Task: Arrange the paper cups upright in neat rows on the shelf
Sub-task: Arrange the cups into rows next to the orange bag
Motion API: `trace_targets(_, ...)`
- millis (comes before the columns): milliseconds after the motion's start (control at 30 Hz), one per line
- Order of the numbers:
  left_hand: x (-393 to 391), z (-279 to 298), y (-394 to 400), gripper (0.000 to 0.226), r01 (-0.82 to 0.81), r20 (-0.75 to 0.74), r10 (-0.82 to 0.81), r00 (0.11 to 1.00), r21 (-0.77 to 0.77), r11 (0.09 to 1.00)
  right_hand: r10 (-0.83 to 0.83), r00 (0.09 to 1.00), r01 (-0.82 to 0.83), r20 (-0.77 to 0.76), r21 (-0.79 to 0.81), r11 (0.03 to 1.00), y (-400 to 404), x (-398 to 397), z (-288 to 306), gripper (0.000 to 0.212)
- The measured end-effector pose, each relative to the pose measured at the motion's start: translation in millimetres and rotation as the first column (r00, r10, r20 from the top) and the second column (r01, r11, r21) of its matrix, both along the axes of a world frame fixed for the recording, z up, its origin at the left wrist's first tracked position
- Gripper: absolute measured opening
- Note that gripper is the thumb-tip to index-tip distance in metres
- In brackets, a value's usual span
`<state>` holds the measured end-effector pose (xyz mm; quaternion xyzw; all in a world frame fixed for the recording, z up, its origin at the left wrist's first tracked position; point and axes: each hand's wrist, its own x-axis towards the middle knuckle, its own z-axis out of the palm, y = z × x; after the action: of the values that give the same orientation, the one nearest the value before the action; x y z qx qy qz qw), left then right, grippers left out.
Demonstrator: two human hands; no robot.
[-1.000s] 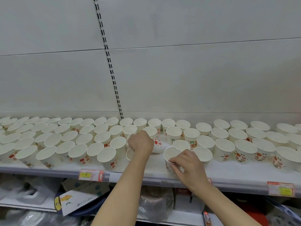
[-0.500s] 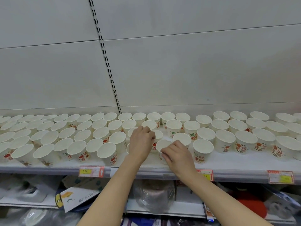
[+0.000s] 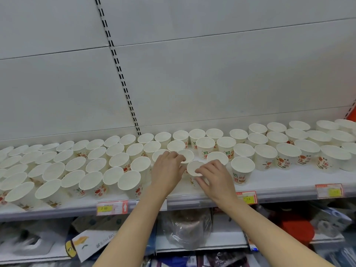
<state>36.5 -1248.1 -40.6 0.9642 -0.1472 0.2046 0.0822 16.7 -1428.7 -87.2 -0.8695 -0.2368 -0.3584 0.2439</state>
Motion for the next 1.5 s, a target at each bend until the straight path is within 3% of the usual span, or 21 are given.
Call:
trace_targets(267, -23.0, -4.5, -32.1, 0.019, 0.126, 0.102, -0.113, 0.988, -0.131, 0.983, -0.138, 0.987, 0.134, 0.086, 0.05, 0.99, -41.1, -34.7, 8.0, 0.012)
trace_targets(500, -66.9, -19.2, -87.1, 0.021, 0.232, 0.149, -0.223, 0.963, -0.043, 0.972, -0.183, 0.981, 0.183, 0.058, 0.014, 0.983, -113.6, -71.8, 8.4, 0.016)
trace_targets(667, -102.8, -25.8, -154.0, 0.022, 0.27, 0.099, -0.258, 0.961, -0.145, 0.952, -0.213, 0.977, 0.212, 0.014, 0.071, 0.975, -180.8, -109.3, 6.7, 0.016)
trace_targets(867, -144.2, -52.9, -229.9, 0.024, 0.205, -0.029, -0.219, 0.975, -0.243, 0.948, -0.245, 0.966, 0.252, -0.077, 0.097, 0.963, -257.8, -159.6, -13.6, 0.015)
trace_targets(1100, -175.9, -91.3, -295.6, 0.019, 0.182, -0.18, -0.236, 0.955, -0.271, 0.945, -0.319, 0.924, 0.343, -0.213, 0.088, 0.935, -333.4, -205.0, -48.3, 0.017)
trace_targets(1300, -161.9, -102.8, -334.9, 0.017, 0.215, -0.187, -0.277, 0.942, -0.294, 0.931, -0.387, 0.885, 0.424, -0.258, 0.105, 0.899, -368.9, -206.1, -68.5, 0.02)
trace_targets(1500, -101.0, -83.3, -366.0, 0.017, 0.2, -0.195, -0.282, 0.939, -0.357, 0.912, -0.445, 0.873, 0.471, -0.2, 0.108, 0.876, -399.8, -161.3, -51.1, 0.025)
